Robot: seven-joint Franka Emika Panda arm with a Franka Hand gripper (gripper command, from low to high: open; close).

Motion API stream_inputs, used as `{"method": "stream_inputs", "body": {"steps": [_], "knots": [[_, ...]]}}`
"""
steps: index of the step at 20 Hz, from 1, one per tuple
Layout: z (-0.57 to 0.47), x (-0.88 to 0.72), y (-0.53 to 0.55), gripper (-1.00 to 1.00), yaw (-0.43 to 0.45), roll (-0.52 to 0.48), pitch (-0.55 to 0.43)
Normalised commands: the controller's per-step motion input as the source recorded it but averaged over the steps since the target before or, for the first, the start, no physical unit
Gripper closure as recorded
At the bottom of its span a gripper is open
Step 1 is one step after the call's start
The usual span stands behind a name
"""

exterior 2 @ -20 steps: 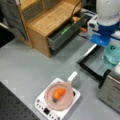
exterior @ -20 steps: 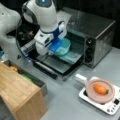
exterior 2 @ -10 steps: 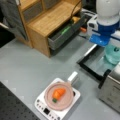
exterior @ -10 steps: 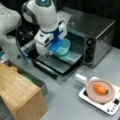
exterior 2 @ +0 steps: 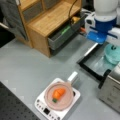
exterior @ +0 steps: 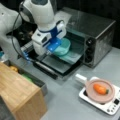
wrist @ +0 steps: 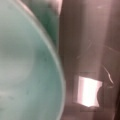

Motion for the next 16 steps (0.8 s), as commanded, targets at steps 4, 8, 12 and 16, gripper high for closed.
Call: {"method": "stream_inputs", "body": {"steps": [4,8,12,16], "knots": [[0.19,0.52,-0.29,-1.0,-0.014,-0.138,0.103],[0.25,0.74,-0.32,-1.0,0.018,-0.15,0.197],[0.28,0.99,-0.38,-1.0,-0.003,-0.155,0.276],[0.22,1.0,-0.29,-1.0,-0.007,-0.12,0.324]]}}
